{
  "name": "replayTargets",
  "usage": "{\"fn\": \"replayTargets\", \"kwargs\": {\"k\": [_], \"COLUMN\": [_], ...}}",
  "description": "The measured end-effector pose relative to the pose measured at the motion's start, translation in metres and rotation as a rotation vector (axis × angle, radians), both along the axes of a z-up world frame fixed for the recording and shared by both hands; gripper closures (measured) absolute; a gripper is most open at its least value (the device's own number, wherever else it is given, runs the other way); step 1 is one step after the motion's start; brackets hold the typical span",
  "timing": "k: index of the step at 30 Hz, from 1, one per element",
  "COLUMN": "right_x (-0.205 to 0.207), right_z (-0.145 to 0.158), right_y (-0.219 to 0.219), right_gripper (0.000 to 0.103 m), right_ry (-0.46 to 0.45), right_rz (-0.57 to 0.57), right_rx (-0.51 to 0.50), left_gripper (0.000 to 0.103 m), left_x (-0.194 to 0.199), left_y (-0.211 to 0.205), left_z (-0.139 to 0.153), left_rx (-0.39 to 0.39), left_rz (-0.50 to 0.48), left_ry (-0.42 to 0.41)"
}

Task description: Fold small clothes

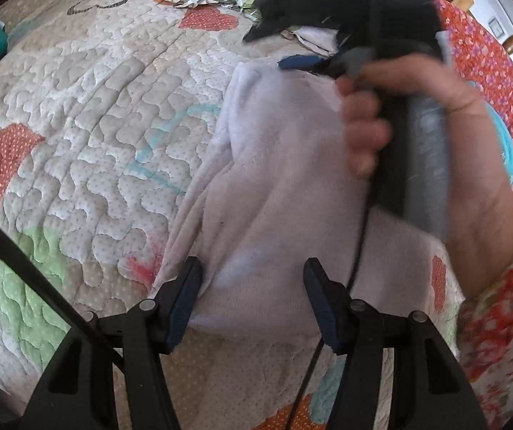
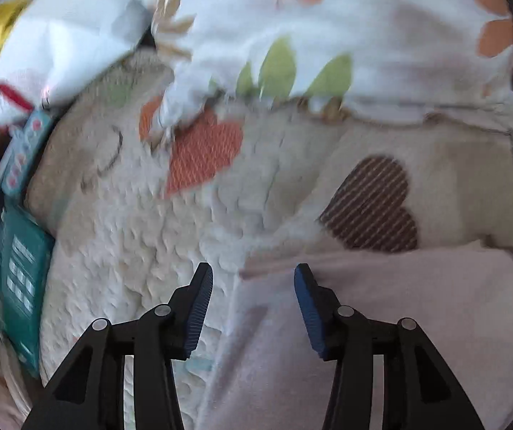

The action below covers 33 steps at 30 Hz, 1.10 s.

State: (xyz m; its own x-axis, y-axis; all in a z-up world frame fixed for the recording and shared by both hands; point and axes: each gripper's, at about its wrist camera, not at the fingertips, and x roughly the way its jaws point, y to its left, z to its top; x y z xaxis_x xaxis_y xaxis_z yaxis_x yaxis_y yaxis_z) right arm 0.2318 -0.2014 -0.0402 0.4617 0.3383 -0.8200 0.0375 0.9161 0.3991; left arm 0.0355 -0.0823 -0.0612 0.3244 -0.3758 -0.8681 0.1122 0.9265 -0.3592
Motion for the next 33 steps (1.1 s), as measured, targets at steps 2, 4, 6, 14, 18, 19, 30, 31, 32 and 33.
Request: {"fn": "replayTargets", "kwargs": {"k": [2, 4, 6, 14, 18, 19, 30, 31, 32, 33], "right_x": [-0.016, -0.038, -0.063, -0.177, -0.218, -0.227, -0.293, -0.294, -0.293, -0.289], "right_z": [0.019, 0.033, 0.044, 0.047, -0.001, -0.014, 0.019, 0.023, 0.023, 0.020], "right_y": [-0.012, -0.022, -0.037, -0.108, -0.107, -0.105, -0.120, -0.128, -0.135, -0.143], "right_gripper": [0.047, 0.045, 0.045, 0.045, 0.046, 0.047, 0.042, 0.035, 0.029, 0.028], "right_ry": [-0.033, -0.054, -0.067, -0.081, 0.012, 0.035, -0.096, -0.115, -0.125, -0.125], "right_rz": [-0.012, -0.012, -0.015, -0.031, -0.023, -0.026, -0.054, -0.074, -0.101, -0.136], "right_rx": [0.071, 0.068, 0.050, 0.344, 0.425, 0.429, 0.246, 0.228, 0.220, 0.225], "left_gripper": [0.045, 0.045, 0.045, 0.044, 0.044, 0.044, 0.034, 0.034, 0.033, 0.033], "left_x": [-0.002, -0.005, -0.007, 0.005, 0.016, 0.018, 0.030, 0.032, 0.034, 0.034], "left_y": [-0.001, 0.003, 0.012, 0.035, 0.038, 0.040, 0.081, 0.080, 0.078, 0.075], "left_z": [0.006, 0.015, 0.024, 0.040, 0.028, 0.028, 0.038, 0.036, 0.033, 0.031], "left_rx": [-0.017, -0.070, -0.105, -0.054, -0.056, -0.065, -0.157, -0.173, -0.188, -0.189], "left_rz": [-0.015, -0.033, -0.034, 0.083, 0.113, 0.121, 0.230, 0.225, 0.217, 0.211], "left_ry": [-0.005, -0.021, -0.046, -0.106, -0.043, -0.035, 0.010, 0.023, 0.038, 0.044]}}
